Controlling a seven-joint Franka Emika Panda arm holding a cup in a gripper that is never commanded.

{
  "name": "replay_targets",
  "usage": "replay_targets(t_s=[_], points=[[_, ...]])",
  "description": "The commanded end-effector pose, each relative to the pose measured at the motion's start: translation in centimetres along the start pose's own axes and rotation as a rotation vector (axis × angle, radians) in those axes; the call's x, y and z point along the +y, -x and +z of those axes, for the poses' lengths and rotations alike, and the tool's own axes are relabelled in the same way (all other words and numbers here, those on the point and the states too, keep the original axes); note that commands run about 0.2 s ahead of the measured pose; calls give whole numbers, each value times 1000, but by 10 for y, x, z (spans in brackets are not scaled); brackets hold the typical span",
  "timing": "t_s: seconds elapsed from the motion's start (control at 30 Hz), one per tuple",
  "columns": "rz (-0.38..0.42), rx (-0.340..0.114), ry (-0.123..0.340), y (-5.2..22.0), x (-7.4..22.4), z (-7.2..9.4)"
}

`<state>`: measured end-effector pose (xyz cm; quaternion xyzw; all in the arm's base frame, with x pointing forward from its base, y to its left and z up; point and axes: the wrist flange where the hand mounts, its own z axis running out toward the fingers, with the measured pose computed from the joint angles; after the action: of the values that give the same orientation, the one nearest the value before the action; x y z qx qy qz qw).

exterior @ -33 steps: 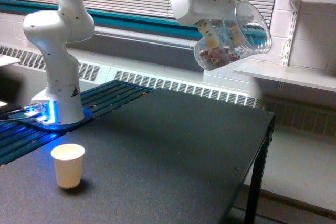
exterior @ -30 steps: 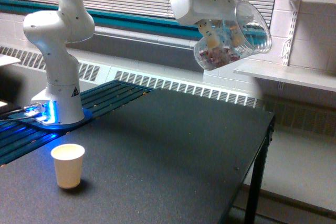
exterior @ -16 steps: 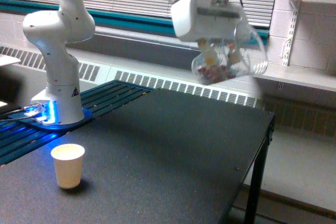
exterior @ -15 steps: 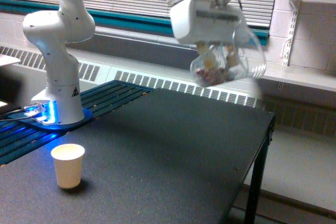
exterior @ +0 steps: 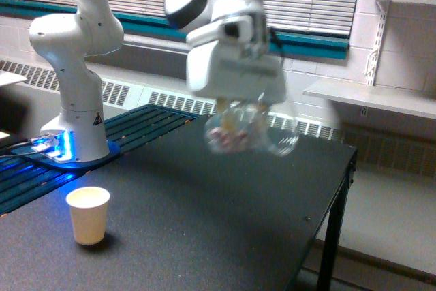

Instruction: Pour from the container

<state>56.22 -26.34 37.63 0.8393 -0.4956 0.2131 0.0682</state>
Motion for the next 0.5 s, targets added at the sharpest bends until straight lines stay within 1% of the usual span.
replay_targets(t_s=[0.03,0.17,0.23,0.37,0.5], points=[[74,3,55,12,38,19],[76,0,86,27,58,29],[78,-7,88,33,67,31],[76,-5,94,43,81,30],[61,3,100,54,92,24]])
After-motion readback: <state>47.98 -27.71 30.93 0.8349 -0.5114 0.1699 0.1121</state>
